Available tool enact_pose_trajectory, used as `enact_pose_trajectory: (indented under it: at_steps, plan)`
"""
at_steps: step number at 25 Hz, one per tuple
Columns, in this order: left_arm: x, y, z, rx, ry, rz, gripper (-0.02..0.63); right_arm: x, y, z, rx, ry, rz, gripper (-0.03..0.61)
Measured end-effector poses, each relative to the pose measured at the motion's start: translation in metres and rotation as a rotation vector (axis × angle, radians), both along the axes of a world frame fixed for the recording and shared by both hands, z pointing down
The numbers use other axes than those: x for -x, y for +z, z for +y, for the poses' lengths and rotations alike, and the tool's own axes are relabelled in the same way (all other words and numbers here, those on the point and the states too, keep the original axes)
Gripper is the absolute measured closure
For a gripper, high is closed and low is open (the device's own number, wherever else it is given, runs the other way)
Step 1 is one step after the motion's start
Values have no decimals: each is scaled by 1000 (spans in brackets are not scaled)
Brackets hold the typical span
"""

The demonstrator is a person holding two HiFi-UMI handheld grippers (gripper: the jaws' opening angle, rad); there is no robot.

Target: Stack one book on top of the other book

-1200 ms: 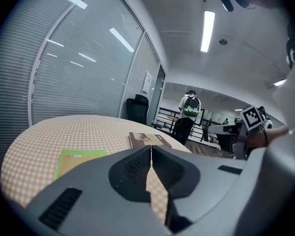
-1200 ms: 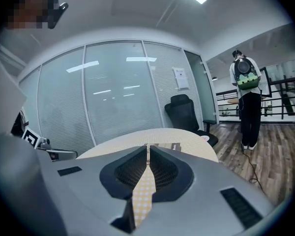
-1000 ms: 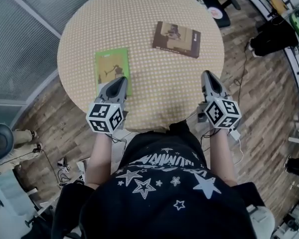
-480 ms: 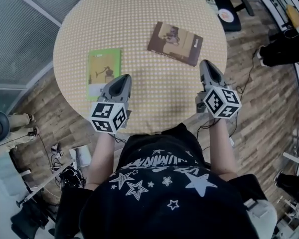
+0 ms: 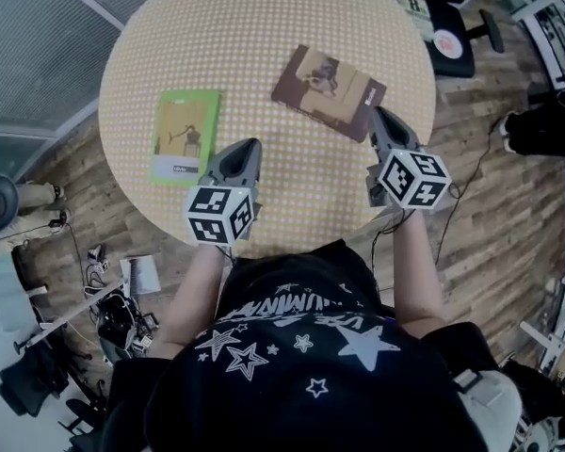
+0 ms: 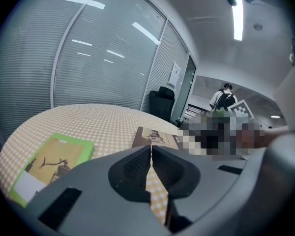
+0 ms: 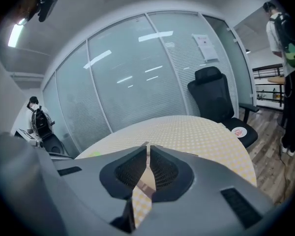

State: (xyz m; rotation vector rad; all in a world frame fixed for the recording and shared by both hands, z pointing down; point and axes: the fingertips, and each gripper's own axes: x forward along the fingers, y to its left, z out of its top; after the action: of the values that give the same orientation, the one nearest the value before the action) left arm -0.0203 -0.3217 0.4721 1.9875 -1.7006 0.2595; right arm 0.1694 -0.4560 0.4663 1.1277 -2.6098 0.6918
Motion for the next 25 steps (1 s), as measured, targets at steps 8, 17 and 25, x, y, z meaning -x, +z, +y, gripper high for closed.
enact_pose_trajectory:
  at_steps: [8, 17, 25]
  plan:
    - [-7, 27, -23, 90, -130, -27, 598, 8, 33, -53, 43, -190, 85, 543]
    - [-29, 56, -46, 164, -194, 88, 597, 29, 71, -93, 132, -404, 204, 540]
    - [-51, 79, -68, 251, -247, 258, 396, 47, 90, -114, 276, -640, 238, 410]
